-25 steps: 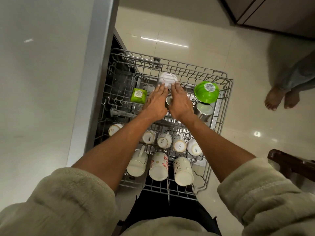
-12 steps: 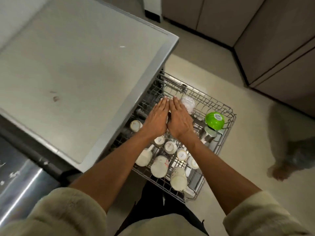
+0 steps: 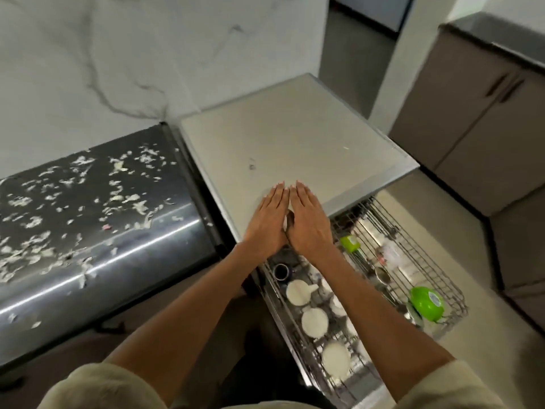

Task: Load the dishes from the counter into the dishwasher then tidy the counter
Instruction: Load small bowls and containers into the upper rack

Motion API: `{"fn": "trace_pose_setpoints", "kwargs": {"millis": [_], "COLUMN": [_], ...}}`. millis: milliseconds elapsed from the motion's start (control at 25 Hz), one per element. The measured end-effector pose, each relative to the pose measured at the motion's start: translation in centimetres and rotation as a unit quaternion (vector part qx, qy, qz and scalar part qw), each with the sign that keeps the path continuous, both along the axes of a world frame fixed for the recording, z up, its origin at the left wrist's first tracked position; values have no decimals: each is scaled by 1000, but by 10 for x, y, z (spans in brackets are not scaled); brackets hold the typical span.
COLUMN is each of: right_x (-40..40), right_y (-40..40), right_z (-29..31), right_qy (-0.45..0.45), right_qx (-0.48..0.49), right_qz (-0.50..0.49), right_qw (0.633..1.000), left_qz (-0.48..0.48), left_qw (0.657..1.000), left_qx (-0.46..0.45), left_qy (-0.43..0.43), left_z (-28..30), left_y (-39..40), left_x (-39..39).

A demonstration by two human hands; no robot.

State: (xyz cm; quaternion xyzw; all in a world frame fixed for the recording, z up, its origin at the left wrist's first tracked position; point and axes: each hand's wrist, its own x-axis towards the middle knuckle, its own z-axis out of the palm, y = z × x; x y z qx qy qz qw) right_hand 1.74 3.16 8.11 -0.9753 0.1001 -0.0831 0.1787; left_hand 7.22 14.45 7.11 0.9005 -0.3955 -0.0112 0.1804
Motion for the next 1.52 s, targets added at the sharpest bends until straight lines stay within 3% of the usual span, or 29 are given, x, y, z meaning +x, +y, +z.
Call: {"fn": "trace_pose_setpoints", "kwargs": {"millis": [320,760,1520], "right_x": [86,177,352], "right_y": [168,387,626], "right_z": [24,38,2], "right_qy": [-24,-28,67], "right_qx": [-4,-27,-60], "right_qz": [175,301,523], "right_qw": [984,953,847], "left_qz": [160,288,550], "left_qw": [986,958,831], "left_qx": [-31,-8,-22], "left_qy": [-16,-10,79], "left_z": [14,23,-2], "left_y": [185,407,628], "left_x": [47,107,219]}}
